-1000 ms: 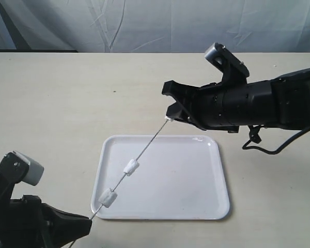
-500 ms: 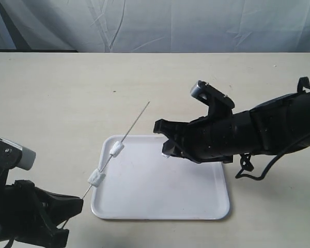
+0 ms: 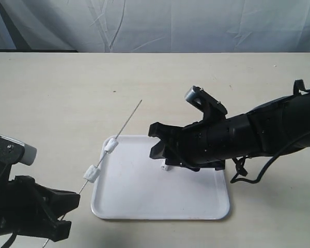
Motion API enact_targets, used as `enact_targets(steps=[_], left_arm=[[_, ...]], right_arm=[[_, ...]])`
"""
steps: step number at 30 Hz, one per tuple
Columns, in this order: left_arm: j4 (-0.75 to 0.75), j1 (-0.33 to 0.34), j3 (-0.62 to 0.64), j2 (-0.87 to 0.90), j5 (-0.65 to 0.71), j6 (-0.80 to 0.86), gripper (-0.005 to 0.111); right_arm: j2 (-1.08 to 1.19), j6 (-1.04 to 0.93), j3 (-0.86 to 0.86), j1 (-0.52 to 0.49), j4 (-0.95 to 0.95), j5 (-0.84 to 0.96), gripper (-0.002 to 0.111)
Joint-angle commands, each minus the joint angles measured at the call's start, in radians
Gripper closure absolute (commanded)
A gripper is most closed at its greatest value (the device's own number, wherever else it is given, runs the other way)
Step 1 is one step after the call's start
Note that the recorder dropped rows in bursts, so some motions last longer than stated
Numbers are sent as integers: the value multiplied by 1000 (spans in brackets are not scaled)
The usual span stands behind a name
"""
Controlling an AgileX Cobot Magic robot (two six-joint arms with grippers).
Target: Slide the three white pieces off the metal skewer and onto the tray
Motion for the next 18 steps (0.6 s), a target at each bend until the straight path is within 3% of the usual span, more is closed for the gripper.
enact_targets(steps=[1, 5, 12, 18], left_arm=[[-15, -6, -60, 89, -28, 18, 107], [-24, -6, -118, 157, -63, 34, 107], [-55, -6, -156, 176, -167, 45, 107], [-66, -6, -159, 176, -174, 61, 107]], right_arm=[[-18, 1, 3, 2, -2, 94, 71], [-48, -25, -28, 2, -2, 158, 71], [-48, -22, -84, 2, -2, 133, 71], [-48, -19, -84, 2, -2, 113, 71]])
